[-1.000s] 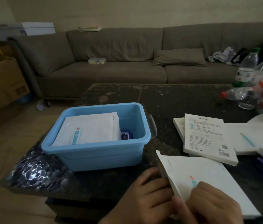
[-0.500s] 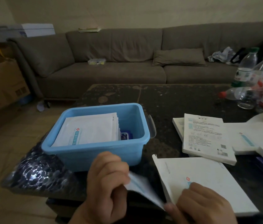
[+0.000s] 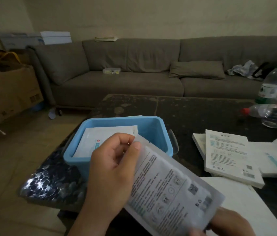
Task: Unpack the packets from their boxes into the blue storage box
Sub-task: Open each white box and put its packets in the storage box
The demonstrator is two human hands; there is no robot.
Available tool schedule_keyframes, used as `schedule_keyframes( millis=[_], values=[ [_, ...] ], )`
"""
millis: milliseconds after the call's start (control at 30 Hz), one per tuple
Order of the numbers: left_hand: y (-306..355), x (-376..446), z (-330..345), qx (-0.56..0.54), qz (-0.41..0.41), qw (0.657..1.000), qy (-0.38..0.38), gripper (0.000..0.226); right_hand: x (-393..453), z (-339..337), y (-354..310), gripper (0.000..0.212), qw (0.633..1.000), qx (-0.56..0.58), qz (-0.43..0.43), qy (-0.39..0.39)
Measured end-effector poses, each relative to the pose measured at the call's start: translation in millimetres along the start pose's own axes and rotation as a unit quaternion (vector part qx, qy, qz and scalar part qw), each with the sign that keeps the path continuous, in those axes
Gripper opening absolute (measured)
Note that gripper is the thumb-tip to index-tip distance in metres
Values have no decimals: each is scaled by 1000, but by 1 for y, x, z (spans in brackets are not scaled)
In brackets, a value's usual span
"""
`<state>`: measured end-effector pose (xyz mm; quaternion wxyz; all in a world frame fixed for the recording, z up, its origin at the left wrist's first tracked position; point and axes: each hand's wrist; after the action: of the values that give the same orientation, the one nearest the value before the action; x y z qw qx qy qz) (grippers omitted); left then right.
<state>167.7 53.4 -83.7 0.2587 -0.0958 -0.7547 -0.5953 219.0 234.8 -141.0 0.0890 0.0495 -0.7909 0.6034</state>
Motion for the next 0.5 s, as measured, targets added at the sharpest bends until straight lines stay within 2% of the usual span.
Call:
schedule_keyframes(
  millis=[100,133,167,233,300,333,367,400,467,500],
  values=[
    [-2,9,-13,-57,-57,997,-4,22,18,-7,-18,38,979,141,119,-86],
    [-4,12,-18,-86,-82,993,-2,19,27,-10,-22,36,975,149,132,-95],
    [-8,14,-23,-120,-108,987,-1,18,33,-11,-28,34,975,154,124,-100],
    [-12,19,-31,-177,-142,974,8,16,46,-7,-33,44,982,120,87,-114],
    [-14,23,-37,-175,-118,977,41,12,59,-3,-41,31,994,75,15,-79],
    [-14,26,-40,-155,-89,982,66,11,68,-3,-46,24,997,14,-55,-51],
    [-14,29,-44,-133,-59,985,95,10,79,-4,-48,23,986,-93,-135,-11],
    [-14,32,-50,-119,-35,984,124,9,89,-4,-56,20,960,-182,-214,14],
    [-17,39,-65,-111,-14,980,163,11,107,1,-63,13,926,-241,-290,20],
    [-19,42,-73,-117,-16,979,164,12,115,6,-67,15,927,-228,-297,5]
  ],
)
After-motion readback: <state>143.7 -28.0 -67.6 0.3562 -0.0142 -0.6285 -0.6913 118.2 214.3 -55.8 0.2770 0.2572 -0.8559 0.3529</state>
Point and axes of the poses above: each hand's wrist, its own x-axis towards the middle knuckle, its own z-axis out of the palm, y = z × x, and after that the axes turned 6 degrees about z, right-handed
